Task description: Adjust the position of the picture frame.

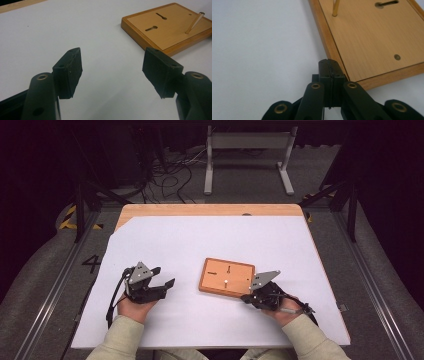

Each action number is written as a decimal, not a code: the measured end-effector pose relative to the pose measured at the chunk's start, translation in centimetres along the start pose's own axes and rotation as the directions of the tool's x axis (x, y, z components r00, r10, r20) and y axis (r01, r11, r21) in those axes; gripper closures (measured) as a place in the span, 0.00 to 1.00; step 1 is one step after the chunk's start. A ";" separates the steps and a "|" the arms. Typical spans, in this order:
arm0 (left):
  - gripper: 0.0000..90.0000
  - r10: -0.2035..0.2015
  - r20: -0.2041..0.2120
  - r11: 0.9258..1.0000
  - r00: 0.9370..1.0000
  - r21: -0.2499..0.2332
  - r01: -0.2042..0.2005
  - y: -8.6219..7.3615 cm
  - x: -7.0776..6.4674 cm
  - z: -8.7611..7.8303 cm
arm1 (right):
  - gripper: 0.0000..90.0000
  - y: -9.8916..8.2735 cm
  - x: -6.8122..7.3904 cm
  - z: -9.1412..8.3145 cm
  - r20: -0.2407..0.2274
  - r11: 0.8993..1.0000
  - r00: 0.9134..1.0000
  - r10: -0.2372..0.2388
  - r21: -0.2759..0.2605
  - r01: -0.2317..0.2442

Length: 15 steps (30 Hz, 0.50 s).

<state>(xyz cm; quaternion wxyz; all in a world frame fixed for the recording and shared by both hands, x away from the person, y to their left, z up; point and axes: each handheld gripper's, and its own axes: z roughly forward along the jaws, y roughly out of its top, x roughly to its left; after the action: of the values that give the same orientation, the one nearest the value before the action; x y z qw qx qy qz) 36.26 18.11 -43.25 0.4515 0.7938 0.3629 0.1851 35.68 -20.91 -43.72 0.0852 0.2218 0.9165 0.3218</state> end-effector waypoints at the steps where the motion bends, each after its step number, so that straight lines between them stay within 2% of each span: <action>1: 0.36 0.002 0.002 1.000 1.000 -0.002 -0.002 0.0 0.0 0.0 | 1.00 -0.2 -0.4 -0.3 0.002 1.000 1.000 0.013 -0.005 -0.013; 6: 0.36 0.003 0.003 1.000 1.000 0.002 -0.003 0.1 -0.1 0.2 | 1.00 -0.4 -0.7 -0.3 -0.001 1.000 1.000 0.007 -0.013 -0.007; 8: 0.36 0.009 0.000 1.000 1.000 0.002 -0.009 0.1 -0.1 0.2 | 1.00 -0.5 -1.0 -0.4 0.031 1.000 0.999 0.010 -0.016 -0.009; 10: 0.36 0.008 0.004 1.000 1.000 0.002 -0.008 0.1 -0.1 0.3 | 1.00 -0.7 -1.4 -0.5 0.040 0.999 0.999 0.036 -0.026 -0.035; 15: 0.36 0.004 0.006 1.000 1.000 0.002 -0.004 0.1 -0.1 0.4 | 1.00 -0.9 -1.9 -0.6 0.081 0.998 0.995 0.054 -0.037 -0.051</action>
<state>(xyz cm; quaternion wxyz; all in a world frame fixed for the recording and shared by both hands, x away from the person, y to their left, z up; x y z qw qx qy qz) 36.47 17.76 -43.33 0.4513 0.7955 0.3604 0.1833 36.91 -22.75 -43.78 0.1181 0.2571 0.9003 0.3306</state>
